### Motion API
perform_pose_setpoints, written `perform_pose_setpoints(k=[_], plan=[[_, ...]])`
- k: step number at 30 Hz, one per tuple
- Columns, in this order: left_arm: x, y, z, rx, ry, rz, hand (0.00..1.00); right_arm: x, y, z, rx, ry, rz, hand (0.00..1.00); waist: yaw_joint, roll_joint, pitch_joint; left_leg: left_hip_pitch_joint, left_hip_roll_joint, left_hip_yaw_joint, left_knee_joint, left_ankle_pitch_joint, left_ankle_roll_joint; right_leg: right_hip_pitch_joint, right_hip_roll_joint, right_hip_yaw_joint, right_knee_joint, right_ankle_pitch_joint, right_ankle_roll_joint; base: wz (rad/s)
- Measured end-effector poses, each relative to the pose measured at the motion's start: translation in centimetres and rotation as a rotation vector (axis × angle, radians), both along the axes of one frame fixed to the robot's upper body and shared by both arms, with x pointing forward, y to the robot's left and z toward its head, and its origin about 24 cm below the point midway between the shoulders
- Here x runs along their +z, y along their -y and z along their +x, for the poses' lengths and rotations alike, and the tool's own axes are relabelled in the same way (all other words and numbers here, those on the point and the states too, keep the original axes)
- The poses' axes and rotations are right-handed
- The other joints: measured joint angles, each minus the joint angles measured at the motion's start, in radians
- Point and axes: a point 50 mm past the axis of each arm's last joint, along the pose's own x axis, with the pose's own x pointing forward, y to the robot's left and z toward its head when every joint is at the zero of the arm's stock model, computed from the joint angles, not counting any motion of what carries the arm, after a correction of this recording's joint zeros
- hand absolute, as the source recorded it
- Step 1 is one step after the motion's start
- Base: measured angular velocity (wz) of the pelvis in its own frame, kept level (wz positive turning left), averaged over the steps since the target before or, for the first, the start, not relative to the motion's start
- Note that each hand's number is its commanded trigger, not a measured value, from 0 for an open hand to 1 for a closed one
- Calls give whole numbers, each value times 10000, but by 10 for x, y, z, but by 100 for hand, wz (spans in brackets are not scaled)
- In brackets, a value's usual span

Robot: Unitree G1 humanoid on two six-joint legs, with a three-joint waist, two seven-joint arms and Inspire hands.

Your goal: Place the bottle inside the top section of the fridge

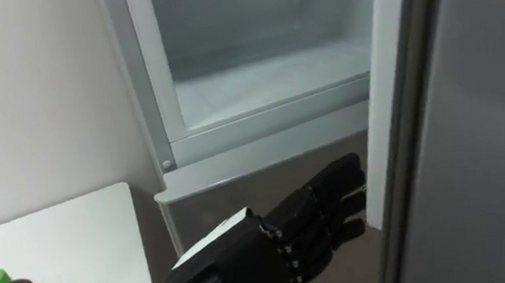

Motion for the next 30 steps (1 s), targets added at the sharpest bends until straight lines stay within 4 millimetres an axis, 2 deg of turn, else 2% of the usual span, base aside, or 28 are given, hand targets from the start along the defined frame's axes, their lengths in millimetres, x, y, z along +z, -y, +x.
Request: perform_pose_setpoints(k=[3, 5, 7, 11, 13, 15, 19, 21, 22, 24, 27, 30], plan=[[6, 2, 3, -154, 312, 83, 0, 0, 1, -2, -7, -64, -40, 0, -133, 24, 9, -4, 12, 206, 37, 0, -1, -58, 136, 283, -32, 60, -13, -19], [10, 4, 5, -199, 493, 87, 0, 0, 3, -4, -140, -120, -62, 0, -234, 47, 16, -38, 15, 226, 31, -2, -3, -99, 149, 364, -53, 73, -17, -11], [16, 5, 7, -276, 760, 78, 0, 0, 4, -4, -238, -108, -80, 0, -256, 86, 35, -74, 34, 426, 17, -2, -4, -224, 165, 475, -23, 90, -25, -22], [23, 8, 8, -451, 1074, 84, 0, 0, 5, -6, -301, -128, -94, 0, -401, 131, 5, -57, 133, 729, 48, -1, -3, -355, 176, 780, -9, 126, -51, -33], [25, 9, 8, -496, 1151, 67, 0, 1, 6, -6, -322, -132, -131, 0, -603, 171, -19, -67, 159, 731, 77, -1, -4, -348, 174, 792, 2, 160, -65, -14], [27, 10, 9, -540, 1263, 96, 0, 1, 7, -5, -316, -114, -154, 0, -644, 217, -27, -66, 189, 731, 147, -2, -4, -348, 183, 787, 6, 168, -79, -12], [35, 14, 13, -683, 1571, 162, 0, 1, 9, -5, -339, -158, -187, 0, -722, 301, 1, -64, 258, 815, 192, -19, -33, -343, 222, 767, 5, 182, -104, -4], [44, 19, 15, -811, 1872, 55, 0, 1, 9, -5, -330, -167, -180, 0, -721, 349, 4, -39, 379, 979, 216, -114, -194, -354, 330, 764, 0, 199, -135, -8], [46, 20, 15, -858, 1958, 11, 0, 1, 9, -5, -324, -161, -192, 0, -727, 348, 4, -37, 388, 995, 228, -115, -195, -353, 338, 763, -6, 205, -147, -6], [53, 28, 14, -1201, 2274, -7, 0, 4, 16, -3, -243, -136, -307, 0, -874, 372, 16, -54, 424, 1060, 365, -124, -211, -334, 340, 770, -5, 203, -159, -8], [54, 35, 12, -1532, 2328, 126, 0, 6, 24, -4, -241, -210, -467, 0, -895, 380, 22, -45, 496, 1266, 539, -151, -253, -334, 359, 785, -4, 197, -207, -17], [55, 44, 8, -1964, 2417, 180, 0, 7, 27, -5, -263, -302, -536, 0, -994, 389, 28, -33, 511, 1295, 544, -151, -253, -364, 386, 781, -15, 160, -267, -6]])
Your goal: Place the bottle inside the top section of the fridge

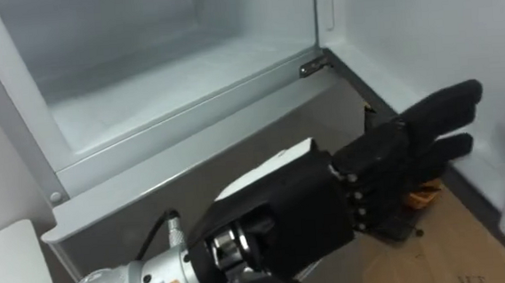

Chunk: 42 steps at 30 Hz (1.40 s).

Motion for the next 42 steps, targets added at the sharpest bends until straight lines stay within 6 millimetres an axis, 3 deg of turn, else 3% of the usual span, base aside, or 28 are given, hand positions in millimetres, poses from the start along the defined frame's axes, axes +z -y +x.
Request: perform_pose_setpoints(k=[3, 10, 13, 16, 19, 29, 33, 38, 42], plan=[[1, 4, -2, -245, -15, -58, 0, 0, 0, 1, -13, -9, 1, 0, -150, -1, 1, 70, 4, 3, 0, 0, 0, 17, 54, 21, 39, -26, -48, -5], [0, 5, -3, -287, -38, 17, 0, -1, 1, -2, -131, -187, -171, 0, -139, 7, 7, 61, 155, 4, -1, 33, -59, 22, 161, 7, 21, 7, -181, -1], [-1, 3, -2, -229, -33, 89, 0, -1, 1, -2, -103, -202, -220, 0, -112, 7, 7, 29, 151, -42, -7, 54, -95, 17, 174, -14, 21, 6, -215, 6], [-1, 2, -1, -173, -20, 130, 0, -1, 0, -4, -12, -251, -217, 0, 137, -3, 14, -36, 148, -180, -9, 58, -101, -8, 204, -56, 51, 27, -251, 1], [-2, 1, 0, -103, 4, 201, 0, -1, 0, -5, 35, -304, -206, 0, 433, -14, 21, -96, 134, -418, -59, 58, -102, 6, 194, -271, 15, 17, -268, 19], [-12, -7, 2, 203, -283, 536, 0, -1, -6, 9, 410, -61, -176, 0, 1270, 19, -1, -600, -83, -1786, -236, 128, -203, 167, -76, -1727, -172, -3, -243, 43], [-22, -12, 1, 436, -701, 494, 0, -2, -11, 10, 596, -85, -90, 0, 1512, -157, 66, -537, -299, -2289, -497, 296, -191, 345, -250, -2235, -179, -79, -176, 39], [-26, -22, 6, 1268, -653, 588, 0, -6, -21, 9, 1080, -244, 44, 0, 1841, -476, -5, -641, -400, -2640, -474, 366, -142, 359, -367, -2637, -179, -138, -146, 27], [-25, -33, 7, 1940, -689, 294, 0, -6, -21, 7, 1120, -339, -71, 0, 2098, -525, -56, -776, -475, -2924, -410, 383, -113, 387, -435, -2876, -203, -147, -121, 17]])
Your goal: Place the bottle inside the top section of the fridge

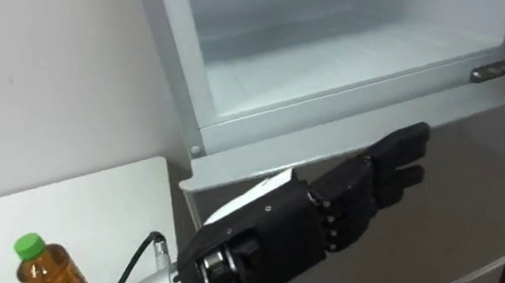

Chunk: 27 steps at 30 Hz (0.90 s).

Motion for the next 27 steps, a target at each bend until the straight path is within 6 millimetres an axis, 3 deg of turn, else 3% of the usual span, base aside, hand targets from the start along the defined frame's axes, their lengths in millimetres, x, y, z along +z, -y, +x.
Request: perform_pose_setpoints(k=[3, 12, 16, 24, 27], plan=[[1, -8, -4, 435, 109, -166, 0, 0, -1, 0, 105, 4, -3, 0, 75, 44, -29, -19, -41, -188, 10, 6, 9, 156, -18, -140, -105, -2, 10, 18], [3, -35, 1, 2456, 402, -341, 0, -1, -1, -2, 564, -83, -259, 0, 743, 97, -47, 78, -61, -393, 20, 6, 8, 351, -21, -292, -137, -23, 31, 6], [12, -50, 1, 3580, 745, -711, 0, -1, -1, -4, 674, -75, -450, 0, 826, 85, -41, 96, -109, -498, 20, 8, 11, 435, -66, -416, -141, -71, 60, 11], [31, -109, -11, 6751, 1916, -2271, 0, -3, -2, -22, 61, -222, -385, 0, 1426, -6, -11, 374, -240, -625, -46, 34, 47, 674, -164, -465, -138, -182, 162, 5], [30, -131, -15, 8150, 1950, -2749, 0, -4, -5, -24, -95, -111, -333, 0, 1630, -83, -50, 419, -251, -674, -88, 34, 47, 799, -169, -517, -140, -200, 169, 4]])
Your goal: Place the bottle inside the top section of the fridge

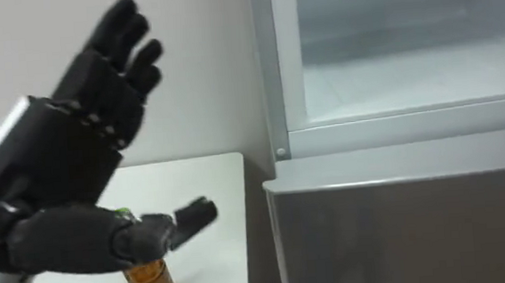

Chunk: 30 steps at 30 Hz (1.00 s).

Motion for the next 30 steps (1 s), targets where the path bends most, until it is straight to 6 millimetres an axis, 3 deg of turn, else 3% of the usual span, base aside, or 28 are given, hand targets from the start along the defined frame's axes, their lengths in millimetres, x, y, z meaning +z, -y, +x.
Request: perform_pose_setpoints(k=[6, 11, 14, 15, 17, 22, 25, 30], plan=[[-7, -37, -12, 2679, -76, -120, 0, -1, -2, -10, -317, 46, 6, 0, 312, -56, -3, 16, -2, -89, 19, -1, 0, 10, -10, -148, 3, -1, -1, 6], [-11, -54, -21, 3963, -71, -479, 0, -1, -1, -15, -556, 139, -24, 0, 464, 9, -21, 35, -52, -204, 84, -3, 5, 80, -50, -189, -6, -30, 15, 3], [-24, -65, -29, 4746, -495, -947, 0, -1, 1, -24, -932, 24, -85, 0, 505, 99, 9, 172, -109, -271, 73, -3, 6, 253, -92, -193, 4, -68, 59, 1], [-33, -71, -33, 5166, -906, -1000, 0, 0, 3, -27, -1124, 10, -108, 0, 516, 143, -34, 198, -131, -276, 73, -3, 7, 267, -110, -183, 25, -103, 69, 4], [-42, -81, -38, 5771, -1403, -1079, 0, 0, 4, -27, -1287, 42, -113, 0, 549, 182, -33, 250, -140, -306, 65, 3, 16, 262, -116, -181, 26, -133, 79, 4], [-66, -102, -46, 7249, -2468, -1766, 0, 1, 4, -32, -1442, 104, -29, 0, 701, 157, -33, 172, -166, -471, 68, 12, 31, 218, -124, -257, 17, -158, 78, 7], [-104, -112, -53, 7800, -4233, -2365, 0, 1, 4, -34, -1528, 107, 21, 0, 789, 144, -36, 170, -184, -524, 70, 18, 40, 236, -144, -347, 27, -165, 88, 6], [-185, -122, -73, 8938, -8015, -2934, 0, 1, 2, -33, -1587, 59, -2, 0, 804, 36, -26, 160, -189, -559, 74, 17, 40, 291, -140, -437, 36, -163, 85, 3]])
